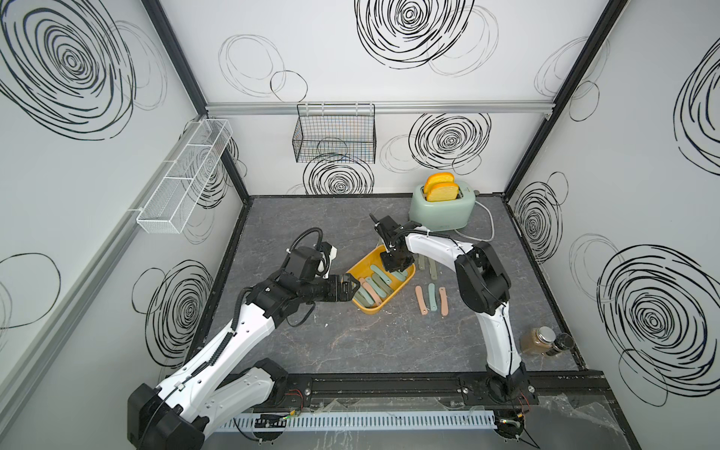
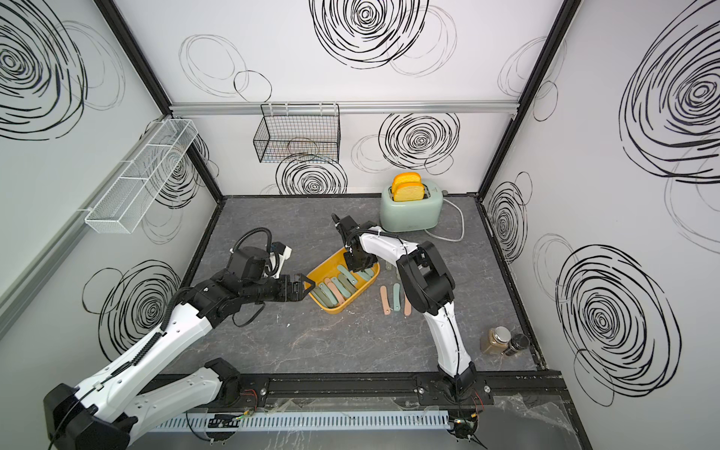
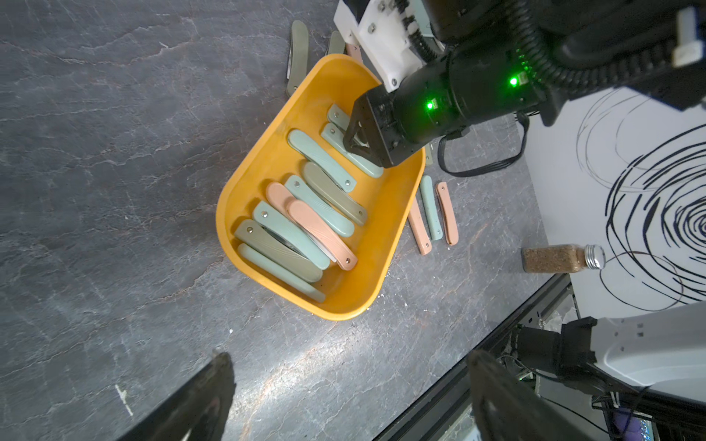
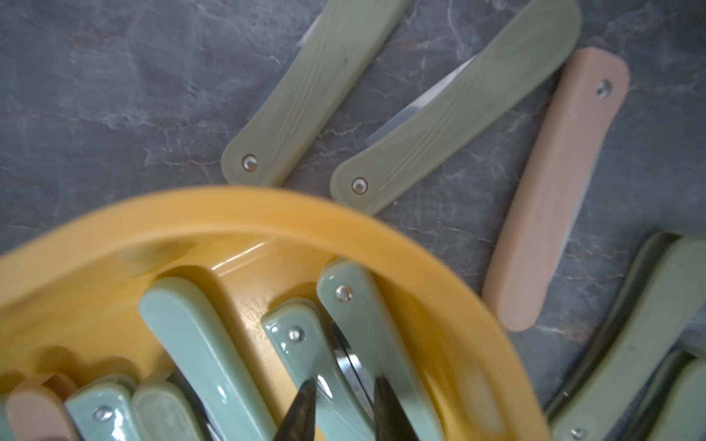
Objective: Take the fruit knife out of the storage box
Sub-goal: Pick up the fruit knife from the storage box.
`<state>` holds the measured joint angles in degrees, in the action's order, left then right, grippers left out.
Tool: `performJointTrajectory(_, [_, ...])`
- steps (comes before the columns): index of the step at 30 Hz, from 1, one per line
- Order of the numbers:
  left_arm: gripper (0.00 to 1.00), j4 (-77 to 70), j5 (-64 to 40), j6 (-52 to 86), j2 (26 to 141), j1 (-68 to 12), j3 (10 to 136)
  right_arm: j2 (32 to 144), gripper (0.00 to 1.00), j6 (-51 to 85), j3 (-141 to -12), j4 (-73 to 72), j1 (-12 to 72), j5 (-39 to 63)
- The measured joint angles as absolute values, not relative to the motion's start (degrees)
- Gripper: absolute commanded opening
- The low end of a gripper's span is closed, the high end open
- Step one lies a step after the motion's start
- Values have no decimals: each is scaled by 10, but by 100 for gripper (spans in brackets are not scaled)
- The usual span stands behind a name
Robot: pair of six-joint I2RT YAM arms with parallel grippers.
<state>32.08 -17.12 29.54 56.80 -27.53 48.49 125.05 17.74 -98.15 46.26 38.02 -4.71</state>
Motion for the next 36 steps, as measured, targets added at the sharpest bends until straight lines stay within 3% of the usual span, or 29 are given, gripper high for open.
performJointTrajectory(23, [98, 328, -191, 280, 564, -249, 471, 1258, 29, 175, -971, 444, 405, -38])
performJointTrajectory(26, [98, 329, -193, 281, 557, -249, 466, 1255, 39, 179, -964, 436, 405, -39])
performJointTrajectory(29, [98, 330, -193, 281, 553, -249, 463, 1254, 41, 179, -958, 435, 406, -37])
performJointTrajectory(36, [98, 332, -194, 280, 549, -249, 463, 1254, 33, 180, -959, 435, 407, -35])
